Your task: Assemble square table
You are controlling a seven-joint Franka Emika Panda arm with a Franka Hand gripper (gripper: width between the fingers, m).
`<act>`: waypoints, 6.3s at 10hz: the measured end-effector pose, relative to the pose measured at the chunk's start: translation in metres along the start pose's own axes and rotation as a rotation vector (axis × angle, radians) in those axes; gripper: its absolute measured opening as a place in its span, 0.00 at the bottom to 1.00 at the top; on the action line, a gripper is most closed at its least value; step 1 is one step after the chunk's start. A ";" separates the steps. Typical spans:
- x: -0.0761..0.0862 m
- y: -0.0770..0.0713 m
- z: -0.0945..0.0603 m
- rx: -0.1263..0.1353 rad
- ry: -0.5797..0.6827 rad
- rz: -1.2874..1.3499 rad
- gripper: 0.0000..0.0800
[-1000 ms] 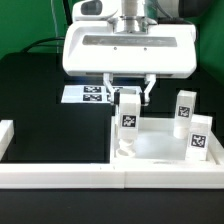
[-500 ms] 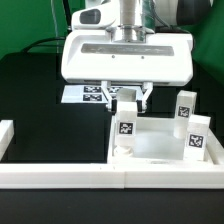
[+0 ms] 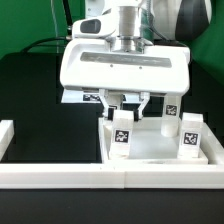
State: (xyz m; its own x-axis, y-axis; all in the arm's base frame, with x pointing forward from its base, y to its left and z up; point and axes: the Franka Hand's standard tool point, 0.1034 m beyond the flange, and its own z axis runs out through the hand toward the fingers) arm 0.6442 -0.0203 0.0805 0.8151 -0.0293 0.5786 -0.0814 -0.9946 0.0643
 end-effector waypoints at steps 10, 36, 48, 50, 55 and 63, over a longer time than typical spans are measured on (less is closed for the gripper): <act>-0.007 -0.005 0.002 0.040 -0.088 0.039 0.81; 0.007 -0.007 0.010 -0.093 -0.566 1.309 0.36; 0.002 -0.009 0.012 0.077 -0.517 0.466 0.81; 0.010 -0.001 0.011 0.111 -0.488 0.162 0.81; 0.009 0.001 0.012 0.096 -0.493 0.243 0.53; 0.010 -0.022 0.012 -0.110 -0.582 1.117 0.36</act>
Offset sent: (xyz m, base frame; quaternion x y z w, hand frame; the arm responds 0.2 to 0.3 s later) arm 0.0000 0.0000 0.0000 0.0000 0.0000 0.0000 1.0000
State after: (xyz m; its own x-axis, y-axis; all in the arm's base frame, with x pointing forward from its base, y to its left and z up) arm 0.6606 0.0000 0.0752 0.4005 -0.9128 -0.0802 -0.9108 -0.3870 -0.1440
